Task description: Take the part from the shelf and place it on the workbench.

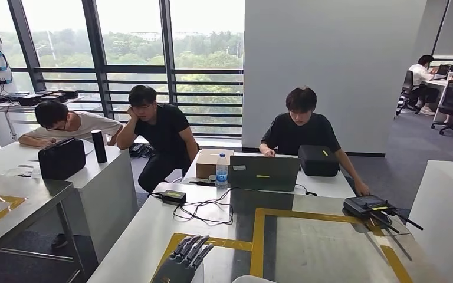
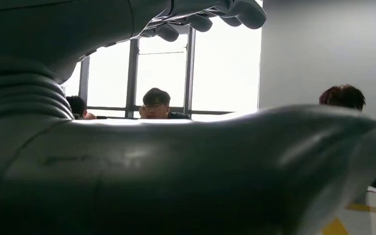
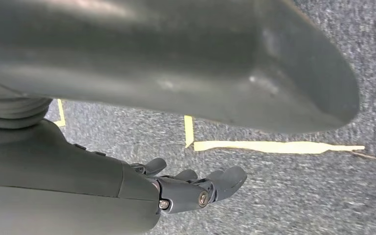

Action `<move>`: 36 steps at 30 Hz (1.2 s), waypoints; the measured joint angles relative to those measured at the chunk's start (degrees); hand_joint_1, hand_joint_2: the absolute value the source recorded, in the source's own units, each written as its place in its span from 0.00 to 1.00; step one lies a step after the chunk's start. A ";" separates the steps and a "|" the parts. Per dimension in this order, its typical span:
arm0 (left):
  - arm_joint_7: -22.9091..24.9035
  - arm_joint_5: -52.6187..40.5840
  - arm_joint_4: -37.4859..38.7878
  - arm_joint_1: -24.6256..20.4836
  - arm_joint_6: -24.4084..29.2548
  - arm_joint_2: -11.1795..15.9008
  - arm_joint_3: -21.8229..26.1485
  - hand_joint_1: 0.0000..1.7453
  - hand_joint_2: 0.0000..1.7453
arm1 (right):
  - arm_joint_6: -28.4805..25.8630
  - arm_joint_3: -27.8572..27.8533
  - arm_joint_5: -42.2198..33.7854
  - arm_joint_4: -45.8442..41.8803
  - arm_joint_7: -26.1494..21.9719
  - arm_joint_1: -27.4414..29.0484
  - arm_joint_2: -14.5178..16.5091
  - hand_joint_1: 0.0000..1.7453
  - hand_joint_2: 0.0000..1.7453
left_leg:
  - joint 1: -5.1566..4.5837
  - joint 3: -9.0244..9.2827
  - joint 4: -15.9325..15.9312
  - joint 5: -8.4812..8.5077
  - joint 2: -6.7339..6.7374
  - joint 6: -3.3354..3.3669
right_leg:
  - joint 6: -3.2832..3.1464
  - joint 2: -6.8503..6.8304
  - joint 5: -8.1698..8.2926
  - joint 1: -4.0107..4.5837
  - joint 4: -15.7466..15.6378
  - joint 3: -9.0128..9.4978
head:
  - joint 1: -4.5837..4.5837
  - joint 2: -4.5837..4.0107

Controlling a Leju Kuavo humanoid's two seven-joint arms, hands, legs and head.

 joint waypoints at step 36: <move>8.44 -16.75 -55.58 16.28 -8.84 5.92 5.02 0.00 0.00 | 0.43 -1.16 -1.21 0.02 0.63 -0.45 -0.41 0.00 0.00 | -1.25 -2.39 1.09 1.81 0.62 -1.33 | -3.27 0.41 2.10 1.77 -6.38 2.62 | -0.29 0.00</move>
